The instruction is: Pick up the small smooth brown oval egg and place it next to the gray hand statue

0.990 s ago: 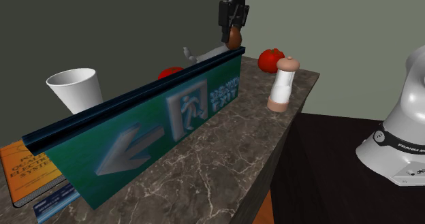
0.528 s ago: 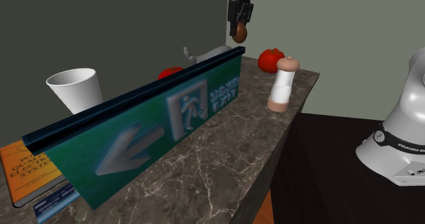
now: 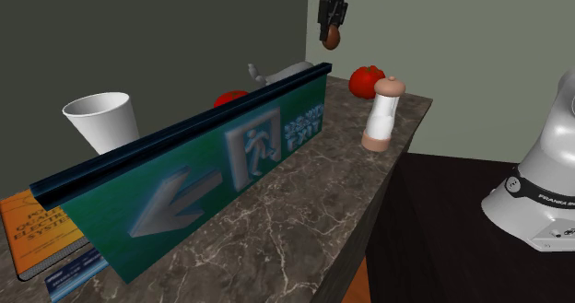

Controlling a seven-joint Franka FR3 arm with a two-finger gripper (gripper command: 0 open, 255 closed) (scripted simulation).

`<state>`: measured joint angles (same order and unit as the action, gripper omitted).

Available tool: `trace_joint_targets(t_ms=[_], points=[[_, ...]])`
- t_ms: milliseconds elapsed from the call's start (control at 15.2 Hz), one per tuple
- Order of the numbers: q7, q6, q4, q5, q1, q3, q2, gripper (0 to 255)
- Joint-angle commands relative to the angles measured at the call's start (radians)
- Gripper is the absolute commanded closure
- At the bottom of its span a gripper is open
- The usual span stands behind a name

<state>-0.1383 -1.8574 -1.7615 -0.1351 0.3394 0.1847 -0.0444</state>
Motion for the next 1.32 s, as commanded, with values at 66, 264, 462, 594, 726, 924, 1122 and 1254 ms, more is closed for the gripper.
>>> trace_joint_targets(t_ms=[66,264,462,594,726,924,1122,1254], points=[[-0.055,0.015,0.045,-0.011,0.028,0.024,-0.037,255],[-0.060,-0.025,0.007,-0.013,0.028,0.024,-0.039,255],[-0.065,-0.064,-0.029,-0.016,0.027,0.023,-0.043,255],[-0.069,-0.089,-0.051,-0.018,0.027,0.023,-0.047,255],[-0.073,-0.115,-0.072,-0.021,0.027,0.022,-0.051,255],[-0.079,-0.153,-0.103,-0.025,0.027,0.022,-0.060,255],[-0.086,-0.190,-0.131,-0.031,0.027,0.021,-0.070,255],[-0.090,-0.215,-0.148,-0.034,0.027,0.020,-0.078,255]])
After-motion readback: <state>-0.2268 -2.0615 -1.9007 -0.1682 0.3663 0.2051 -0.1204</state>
